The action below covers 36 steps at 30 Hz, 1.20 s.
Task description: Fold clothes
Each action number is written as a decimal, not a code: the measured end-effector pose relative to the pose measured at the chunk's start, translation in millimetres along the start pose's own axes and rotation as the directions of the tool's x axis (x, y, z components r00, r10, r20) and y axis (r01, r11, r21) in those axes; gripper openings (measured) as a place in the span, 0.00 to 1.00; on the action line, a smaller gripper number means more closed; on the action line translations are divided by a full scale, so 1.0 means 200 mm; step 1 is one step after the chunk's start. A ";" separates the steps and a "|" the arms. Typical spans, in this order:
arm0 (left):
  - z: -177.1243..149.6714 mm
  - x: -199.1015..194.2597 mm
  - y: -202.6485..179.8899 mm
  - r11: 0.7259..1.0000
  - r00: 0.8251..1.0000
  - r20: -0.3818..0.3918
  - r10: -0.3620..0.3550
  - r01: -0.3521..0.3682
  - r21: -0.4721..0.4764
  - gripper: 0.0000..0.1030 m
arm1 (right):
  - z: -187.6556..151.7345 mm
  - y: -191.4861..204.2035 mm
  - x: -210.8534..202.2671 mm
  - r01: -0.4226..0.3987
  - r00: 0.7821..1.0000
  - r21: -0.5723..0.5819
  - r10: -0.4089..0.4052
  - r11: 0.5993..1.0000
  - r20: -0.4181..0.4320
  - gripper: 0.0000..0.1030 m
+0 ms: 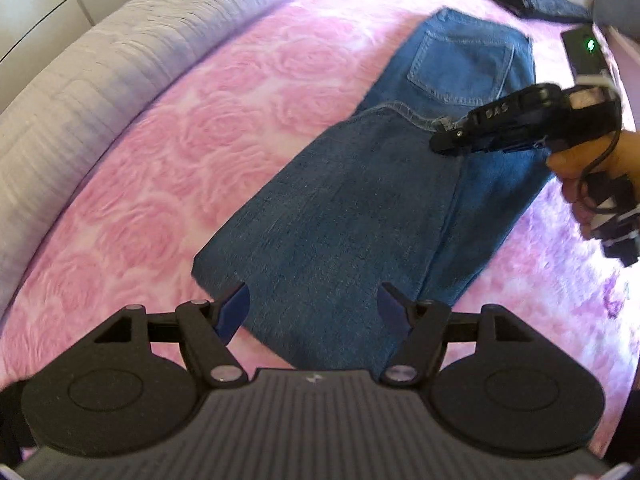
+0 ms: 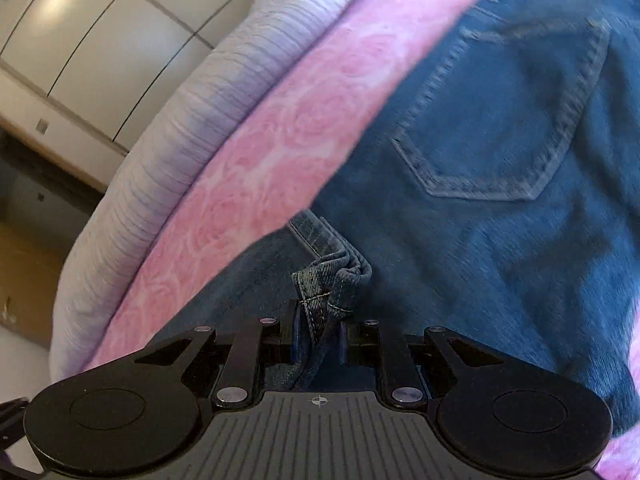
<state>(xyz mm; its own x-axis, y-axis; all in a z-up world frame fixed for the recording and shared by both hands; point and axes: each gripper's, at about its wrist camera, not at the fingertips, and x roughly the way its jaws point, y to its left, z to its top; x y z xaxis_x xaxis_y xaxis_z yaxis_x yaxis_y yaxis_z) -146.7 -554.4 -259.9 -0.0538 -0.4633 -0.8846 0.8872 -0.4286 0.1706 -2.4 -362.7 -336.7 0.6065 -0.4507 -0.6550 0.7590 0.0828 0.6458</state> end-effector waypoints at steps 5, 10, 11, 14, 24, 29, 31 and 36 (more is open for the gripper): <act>0.04 0.12 0.06 0.999 0.999 -0.030 0.014 -0.012 0.047 0.65 | 0.03 0.11 -0.13 -0.069 0.994 -0.156 0.082 0.985 0.077 0.15; 0.03 0.24 0.11 0.999 0.996 -0.089 0.003 0.001 0.052 0.65 | 0.02 -0.07 0.01 0.048 0.997 0.005 -0.048 0.999 -0.057 0.16; 0.03 0.26 0.11 0.999 0.995 -0.097 -0.001 0.006 0.054 0.65 | 0.03 -0.06 0.02 0.058 0.996 0.000 -0.058 0.998 -0.071 0.16; 0.01 0.32 0.13 0.998 0.991 -0.129 -0.019 0.028 0.064 0.65 | 0.05 -0.05 0.03 0.081 0.991 0.022 -0.079 0.996 -0.107 0.16; -0.08 0.42 0.27 0.993 0.981 -0.165 -0.105 0.113 0.044 0.65 | -0.03 0.17 -0.13 0.191 0.978 -0.168 -0.203 0.967 -0.055 0.45; -0.19 0.26 0.40 0.967 0.996 -0.071 -0.050 0.067 0.245 0.66 | -0.38 0.54 -0.18 0.114 0.980 -0.618 -0.188 0.778 -0.056 0.57; -0.24 0.24 0.43 0.933 0.999 -0.049 -0.015 0.031 0.358 0.67 | -0.59 0.70 -0.14 0.021 0.982 -0.758 -0.157 0.652 -0.108 0.62; -0.36 0.23 0.43 0.816 1.000 0.009 0.012 -0.015 0.578 0.70 | -1.06 0.97 0.05 -0.057 0.978 -0.947 -0.173 0.317 -0.117 0.63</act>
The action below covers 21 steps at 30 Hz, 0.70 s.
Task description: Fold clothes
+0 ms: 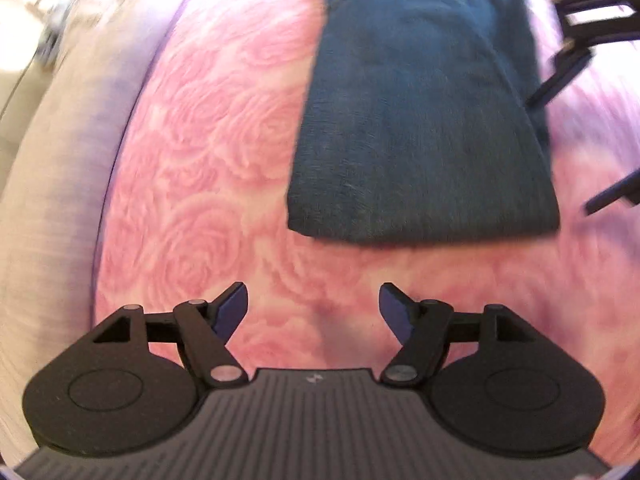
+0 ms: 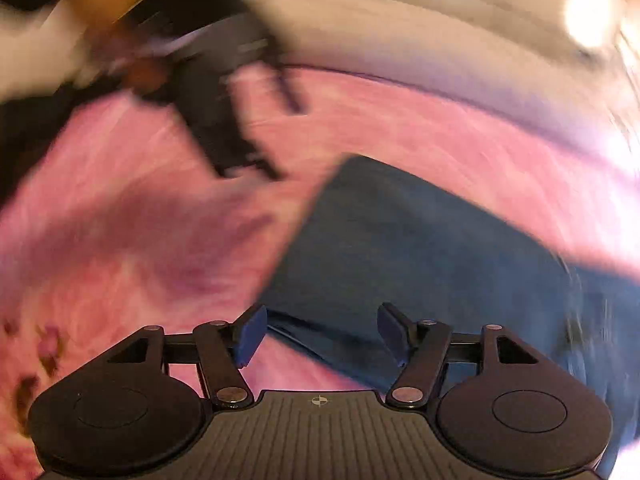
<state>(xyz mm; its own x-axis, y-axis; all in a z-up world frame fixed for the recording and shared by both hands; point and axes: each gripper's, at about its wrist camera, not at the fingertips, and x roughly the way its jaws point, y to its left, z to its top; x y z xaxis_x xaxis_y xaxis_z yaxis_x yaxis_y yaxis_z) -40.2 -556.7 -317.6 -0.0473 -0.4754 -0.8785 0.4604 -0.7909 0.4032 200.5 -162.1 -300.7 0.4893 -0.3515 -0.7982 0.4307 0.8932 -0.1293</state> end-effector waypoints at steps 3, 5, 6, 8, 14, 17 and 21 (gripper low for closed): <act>-0.04 -0.01 -0.09 0.986 0.997 0.074 -0.011 -0.001 0.167 0.79 | 0.00 0.18 0.18 0.091 0.993 -0.213 -0.105 0.973 -0.059 0.63; -0.08 -0.01 -0.17 0.949 0.991 0.133 0.001 -0.043 0.312 0.83 | -0.03 0.27 0.28 0.152 0.980 -0.349 -0.188 0.925 -0.070 0.63; -0.10 0.00 -0.20 0.922 0.987 0.160 0.007 -0.068 0.382 0.83 | -0.04 0.29 0.30 0.167 0.975 -0.381 -0.208 0.909 -0.071 0.60; -0.11 0.05 -0.25 0.867 0.978 0.209 0.025 -0.125 0.482 0.83 | -0.03 0.24 0.28 0.148 0.981 -0.327 -0.180 0.933 -0.069 0.41; -0.10 0.21 -0.32 0.655 0.925 0.379 0.040 -0.311 0.688 0.82 | 0.02 0.03 0.08 0.091 0.995 -0.166 -0.096 0.982 -0.022 0.17; -0.05 0.30 -0.30 0.609 0.920 0.389 0.052 -0.338 0.718 0.56 | 0.06 -0.04 -0.02 0.079 0.997 -0.125 -0.079 0.989 0.007 0.17; 0.07 0.31 -0.17 0.727 0.952 0.305 0.001 -0.210 0.654 0.22 | 0.08 -0.07 -0.09 0.044 0.999 -0.060 -0.042 0.997 0.031 0.21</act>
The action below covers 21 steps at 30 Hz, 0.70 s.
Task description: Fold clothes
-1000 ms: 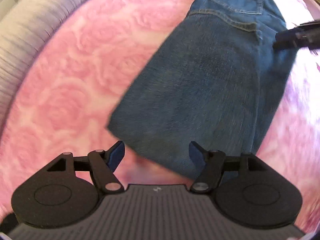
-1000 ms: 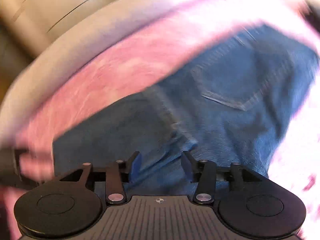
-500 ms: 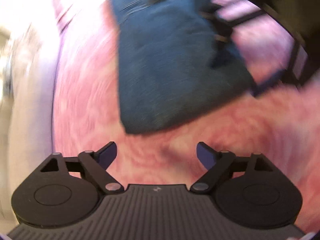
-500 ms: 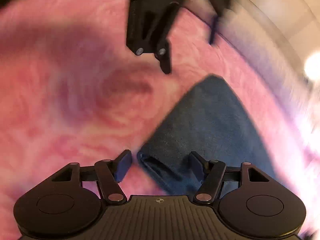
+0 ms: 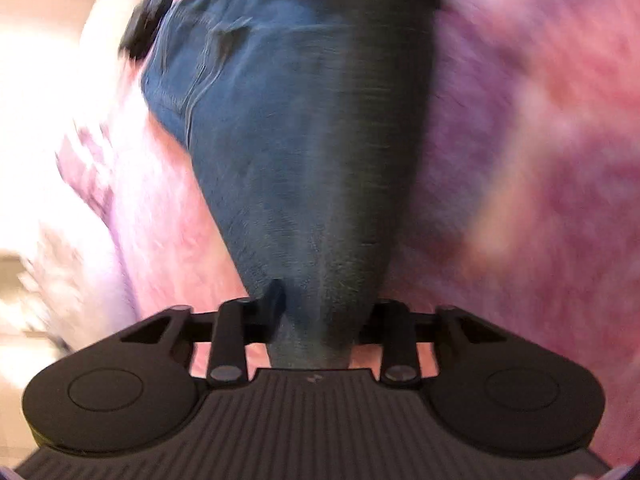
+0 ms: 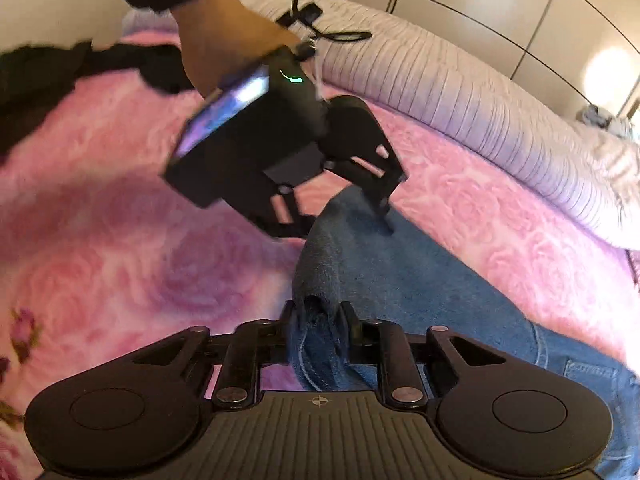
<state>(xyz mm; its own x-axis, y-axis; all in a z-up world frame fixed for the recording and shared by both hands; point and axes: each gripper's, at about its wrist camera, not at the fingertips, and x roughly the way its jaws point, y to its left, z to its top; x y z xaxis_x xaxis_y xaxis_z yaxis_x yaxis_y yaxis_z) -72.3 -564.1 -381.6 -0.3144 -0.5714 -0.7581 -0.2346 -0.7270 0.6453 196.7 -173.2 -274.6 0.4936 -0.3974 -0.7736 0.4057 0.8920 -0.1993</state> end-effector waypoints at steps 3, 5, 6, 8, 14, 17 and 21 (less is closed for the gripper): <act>0.00 -0.01 0.09 0.997 0.999 0.008 -0.046 0.046 -0.069 0.15 | -0.02 0.10 -0.02 0.042 0.999 -0.022 -0.042 0.999 0.016 0.46; -0.01 -0.02 0.14 0.992 0.997 0.013 -0.070 0.071 -0.105 0.15 | -0.04 0.17 -0.03 0.065 0.997 -0.060 -0.063 0.996 0.048 0.64; 0.00 -0.03 0.16 0.989 0.997 0.015 -0.080 0.081 -0.120 0.14 | -0.05 0.20 -0.01 0.085 0.995 -0.090 -0.080 0.992 0.062 0.69; 0.00 -0.06 0.18 0.984 0.995 0.016 -0.098 0.099 -0.145 0.14 | -0.09 0.23 0.05 0.150 0.988 -0.170 -0.143 0.974 0.051 0.69; 0.02 -0.13 0.19 0.983 0.995 0.003 -0.097 0.096 -0.159 0.11 | -0.14 0.09 0.24 0.219 0.966 -0.158 -0.236 0.963 -0.101 0.25; 0.03 -0.21 0.20 0.979 0.997 -0.007 -0.081 0.079 -0.187 0.11 | -0.11 0.01 0.17 0.175 0.978 -0.084 -0.183 0.981 -0.102 0.13; 0.03 -0.41 0.18 0.965 0.996 -0.036 -0.085 0.074 -0.252 0.10 | -0.03 0.03 0.00 0.115 0.989 -0.056 -0.120 0.992 -0.083 0.12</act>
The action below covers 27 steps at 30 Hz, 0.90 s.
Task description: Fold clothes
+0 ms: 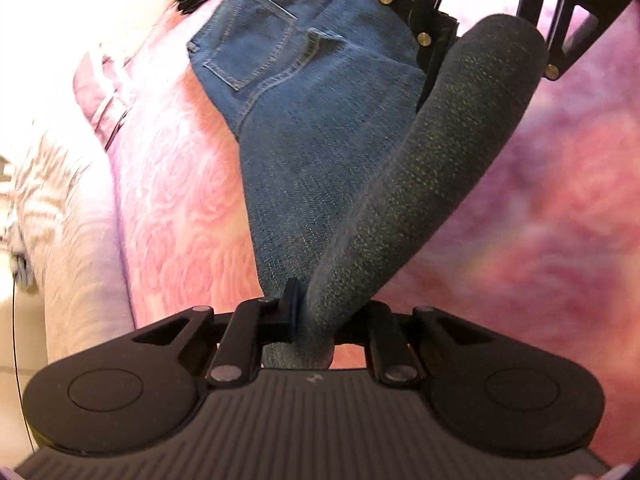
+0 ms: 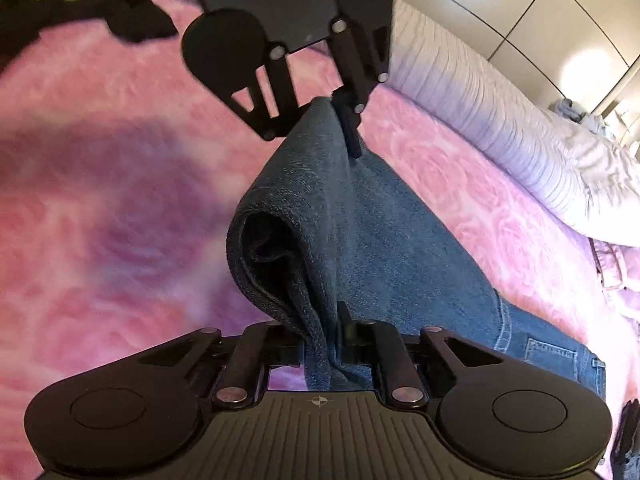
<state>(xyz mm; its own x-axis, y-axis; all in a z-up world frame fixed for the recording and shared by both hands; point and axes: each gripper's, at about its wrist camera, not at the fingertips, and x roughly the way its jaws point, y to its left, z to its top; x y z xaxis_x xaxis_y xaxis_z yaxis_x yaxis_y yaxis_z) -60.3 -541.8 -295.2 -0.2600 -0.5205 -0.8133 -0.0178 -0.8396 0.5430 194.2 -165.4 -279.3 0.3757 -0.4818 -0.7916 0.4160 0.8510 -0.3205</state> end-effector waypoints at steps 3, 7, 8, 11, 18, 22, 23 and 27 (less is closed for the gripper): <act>-0.04 -0.21 -0.09 0.998 0.997 -0.055 -0.058 0.056 -0.031 0.10 | 0.04 0.05 -0.17 -0.070 0.997 0.005 0.070 0.998 0.027 0.12; -0.05 -0.48 -0.21 0.984 0.976 -0.128 -0.176 0.169 -0.064 0.10 | 0.08 0.17 -0.42 -0.248 0.966 -0.003 0.247 0.969 0.071 0.11; -0.05 -0.55 -0.24 0.978 0.968 -0.146 -0.205 0.196 -0.074 0.10 | 0.08 0.20 -0.47 -0.294 0.952 0.002 0.292 0.956 0.086 0.11; 0.01 -0.69 -0.17 0.952 0.946 -0.156 -0.284 0.259 -0.163 0.11 | 0.07 0.15 -0.60 -0.381 0.919 0.050 0.372 0.923 0.129 0.11; 0.31 -0.65 0.42 0.912 0.944 -0.113 -0.309 0.260 -0.319 0.23 | -0.02 -0.44 -0.74 -0.437 0.893 0.295 0.371 0.850 0.256 0.11; 0.49 -0.52 0.78 0.895 0.979 -0.039 -0.202 0.169 -0.412 0.43 | -0.16 -0.89 -0.66 -0.490 0.866 0.431 0.368 0.758 0.339 0.11; 0.53 -0.49 0.86 0.880 0.987 -0.020 -0.157 0.130 -0.458 0.45 | -0.21 -1.00 -0.62 -0.498 0.862 0.468 0.360 0.730 0.356 0.11; 0.61 -0.32 1.09 0.775 0.998 0.009 -0.057 0.050 -0.630 0.49 | -0.48 -1.39 -0.41 -0.501 0.865 0.648 0.306 0.574 0.398 0.11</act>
<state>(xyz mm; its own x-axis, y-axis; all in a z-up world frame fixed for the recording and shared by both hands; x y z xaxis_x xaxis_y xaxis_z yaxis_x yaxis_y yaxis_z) -165.6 -673.2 -99.2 -0.2674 -0.4706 -0.8408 0.5817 -0.7745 0.2485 -32.0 -342.7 -174.6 0.7819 -0.2390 -0.5758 0.5866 0.5946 0.5499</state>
